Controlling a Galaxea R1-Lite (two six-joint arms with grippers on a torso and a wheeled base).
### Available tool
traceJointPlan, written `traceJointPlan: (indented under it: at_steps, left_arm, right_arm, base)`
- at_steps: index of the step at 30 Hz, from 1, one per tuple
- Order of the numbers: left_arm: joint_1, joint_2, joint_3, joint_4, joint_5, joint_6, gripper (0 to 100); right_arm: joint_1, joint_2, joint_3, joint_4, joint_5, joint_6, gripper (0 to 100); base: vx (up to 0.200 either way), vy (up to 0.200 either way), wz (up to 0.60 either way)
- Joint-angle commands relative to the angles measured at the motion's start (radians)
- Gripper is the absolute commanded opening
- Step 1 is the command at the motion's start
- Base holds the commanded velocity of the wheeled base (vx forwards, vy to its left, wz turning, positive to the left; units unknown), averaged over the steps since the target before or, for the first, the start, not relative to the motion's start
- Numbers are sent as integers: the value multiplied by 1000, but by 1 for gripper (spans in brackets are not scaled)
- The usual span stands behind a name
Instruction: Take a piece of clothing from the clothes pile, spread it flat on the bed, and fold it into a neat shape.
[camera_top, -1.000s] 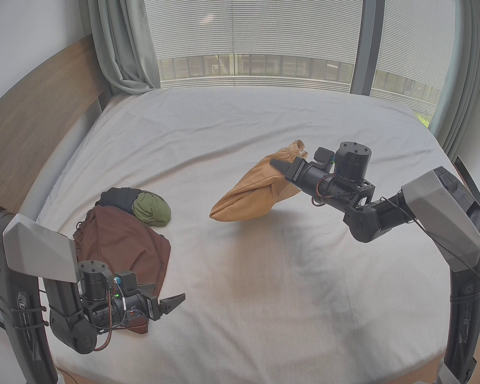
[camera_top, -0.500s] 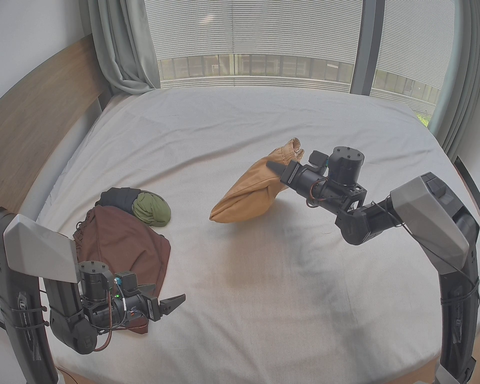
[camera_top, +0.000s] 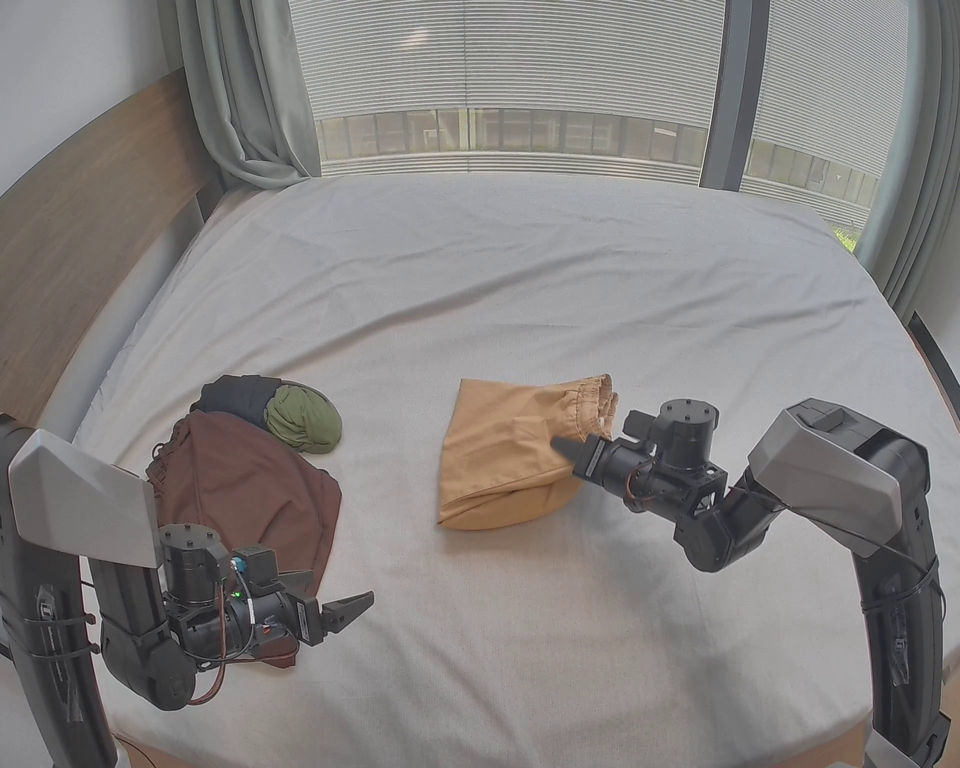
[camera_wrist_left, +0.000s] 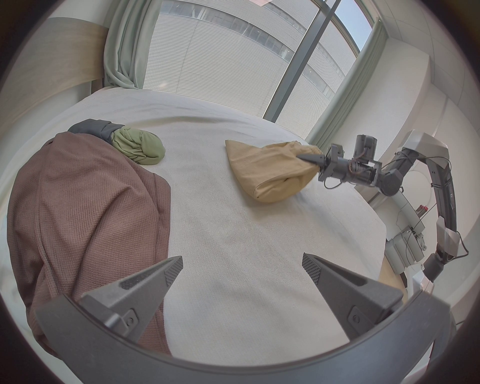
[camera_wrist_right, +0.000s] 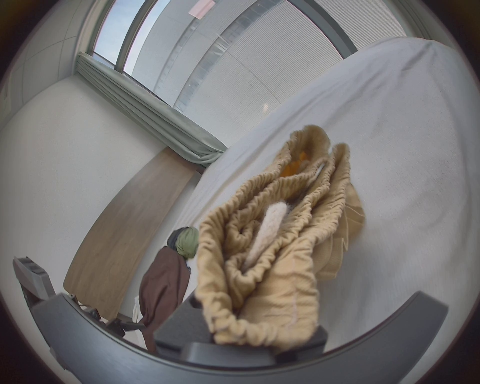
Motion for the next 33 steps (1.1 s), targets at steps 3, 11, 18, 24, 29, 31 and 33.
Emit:
traceJointPlan:
  at_steps: [3, 11, 18, 24, 29, 31, 33]
  left_arm:
    - [-11, 4, 3, -6, 0, -1, 100]
    - [-11, 5, 3, -6, 0, -1, 100]
    - [-11, 4, 3, -6, 0, -1, 100]
    - [-11, 2, 3, -6, 0, -1, 100]
    - [-11, 1, 3, -6, 0, -1, 100]
    - [-11, -2, 3, -6, 0, -1, 100]
    - [-11, -2, 3, -6, 0, -1, 100]
  right_arm:
    - [-5, 8, 192, -113, -20, -5, 0]
    - [-19, 97, 209, -196, -57, -5, 0]
    - [-17, 105, 220, -220, -57, -5, 100]
    - [-23, 76, 234, -235, -74, -5, 100]
    - [-94, -61, 312, -232, -83, -13, 100]
    - [-114, -110, 329, -225, -83, -13, 100]
    - [-120, -130, 333, -223, -83, -14, 100]
  base:
    - [0, 0, 0]
    - [0, 0, 0]
    - [0, 0, 0]
    - [0, 0, 0]
    - [0, 0, 0]
    - [0, 0, 0]
    - [0, 0, 0]
